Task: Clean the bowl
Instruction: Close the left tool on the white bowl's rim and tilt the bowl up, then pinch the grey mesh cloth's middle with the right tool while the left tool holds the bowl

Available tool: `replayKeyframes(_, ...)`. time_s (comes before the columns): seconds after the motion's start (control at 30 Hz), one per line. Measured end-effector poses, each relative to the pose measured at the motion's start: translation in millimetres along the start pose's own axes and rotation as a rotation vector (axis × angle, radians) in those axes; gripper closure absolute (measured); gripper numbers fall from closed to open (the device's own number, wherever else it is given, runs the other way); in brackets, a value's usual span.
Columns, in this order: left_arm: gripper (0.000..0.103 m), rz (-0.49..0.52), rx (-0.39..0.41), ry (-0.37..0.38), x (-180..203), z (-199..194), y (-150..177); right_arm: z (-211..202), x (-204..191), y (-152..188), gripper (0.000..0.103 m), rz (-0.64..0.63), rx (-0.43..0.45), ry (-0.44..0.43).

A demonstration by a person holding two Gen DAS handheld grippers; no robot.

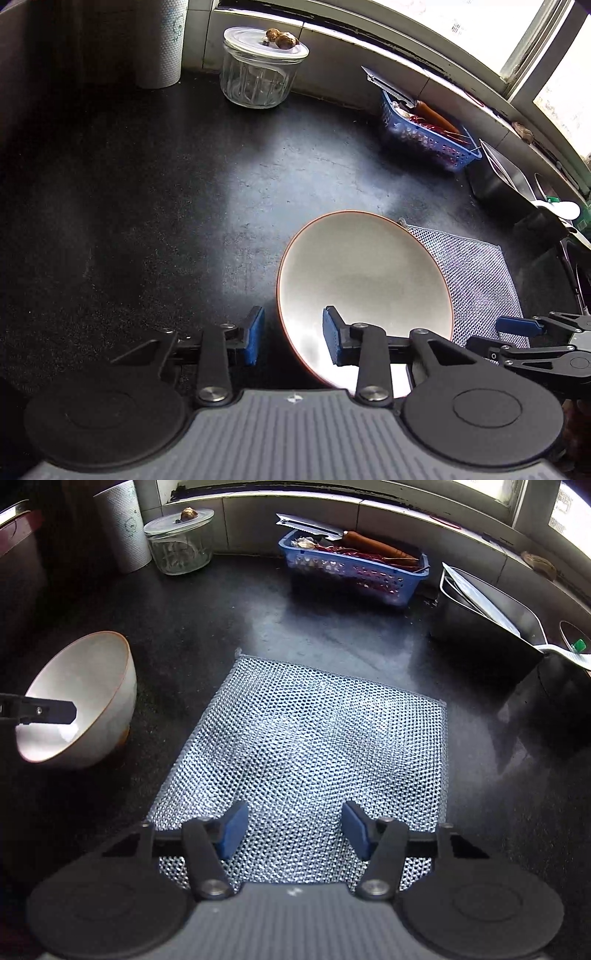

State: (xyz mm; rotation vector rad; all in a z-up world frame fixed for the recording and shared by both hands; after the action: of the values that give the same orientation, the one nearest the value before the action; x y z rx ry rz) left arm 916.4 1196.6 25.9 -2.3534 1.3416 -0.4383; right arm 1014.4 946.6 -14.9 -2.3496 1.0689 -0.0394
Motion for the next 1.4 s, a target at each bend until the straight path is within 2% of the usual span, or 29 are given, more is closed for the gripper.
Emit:
replayKeyframes(0.13, 0.089, -0.015, -0.009, 0.009, -3, 2, 0, 0, 0, -1, 0.047, -0.021, 0.002, 0.000)
replayKeyframes(0.33, 0.092, -0.025, -0.006, 0.011, -4, 3, -1, 1, 3, -1, 0.049, -0.018, 0.002, -0.003)
replayKeyframes(0.53, 0.096, 0.046, 0.046, -0.018, 4, -3, -1, -2, 2, -1, 0.049, -0.035, 0.003, 0.032)
replayKeyframes(0.67, 0.096, 0.067, 0.058, -0.022, 7, -5, -1, -1, 9, -1, 0.045, -0.002, 0.005, 0.044)
replayKeyframes(0.73, 0.096, 0.068, 0.057, -0.023, 7, -5, -1, -1, 11, 0, 0.046, 0.011, 0.008, 0.038)
replayKeyframes(0.8, 0.096, 0.079, 0.062, -0.031, 9, -6, -1, -2, 12, 2, 0.051, 0.021, 0.022, 0.023)
replayKeyframes(0.87, 0.096, 0.088, 0.066, -0.035, 10, -7, 0, -3, 6, 6, 0.075, -0.026, 0.049, 0.001)
replayKeyframes(0.9, 0.096, 0.090, 0.066, -0.035, 11, -7, 0, -3, 3, 7, 0.080, -0.042, 0.056, -0.002)
replayKeyframes(0.93, 0.096, 0.091, 0.066, -0.035, 11, -7, 0, -3, 1, 7, 0.094, -0.046, 0.063, -0.007)
replayKeyframes(0.97, 0.096, 0.093, 0.065, -0.035, 11, -7, 0, -3, 1, 7, 0.099, -0.041, 0.066, -0.017)
replayKeyframes(1.1, 0.096, 0.100, 0.064, -0.034, 11, -6, -1, -6, 8, 2, 0.099, 0.009, 0.054, -0.050)
replayKeyframes(1.2, 0.096, 0.099, 0.060, -0.032, 11, -6, -1, -12, 7, -2, 0.083, 0.010, 0.071, -0.036)
replayKeyframes(1.23, 0.096, 0.099, 0.060, -0.031, 11, -6, -1, -13, 6, -3, 0.050, 0.002, 0.072, -0.029)
replayKeyframes(1.27, 0.096, 0.100, 0.059, -0.030, 11, -6, -1, -15, 6, -3, 0.021, -0.003, 0.079, -0.010)
replayKeyframes(1.3, 0.096, 0.101, 0.059, -0.030, 11, -6, -1, -16, 5, -4, 0.014, -0.008, 0.090, 0.014)
replayKeyframes(1.4, 0.096, 0.104, 0.060, -0.031, 11, -6, 0, -19, 5, -6, 0.013, -0.030, 0.099, 0.040)
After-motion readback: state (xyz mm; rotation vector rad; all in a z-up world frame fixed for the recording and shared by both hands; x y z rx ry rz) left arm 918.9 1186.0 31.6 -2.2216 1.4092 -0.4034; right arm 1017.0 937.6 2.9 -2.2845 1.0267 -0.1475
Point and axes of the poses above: each gripper's, at about its wrist camera, not at the fingertips, and z roughly the way its jaws point, x to its right, y to its underside, the point moved 2 cm from there along z, roughly the way its jaws point, and after that the axes turned 13 degrees about -y, right-handed, at the moved point
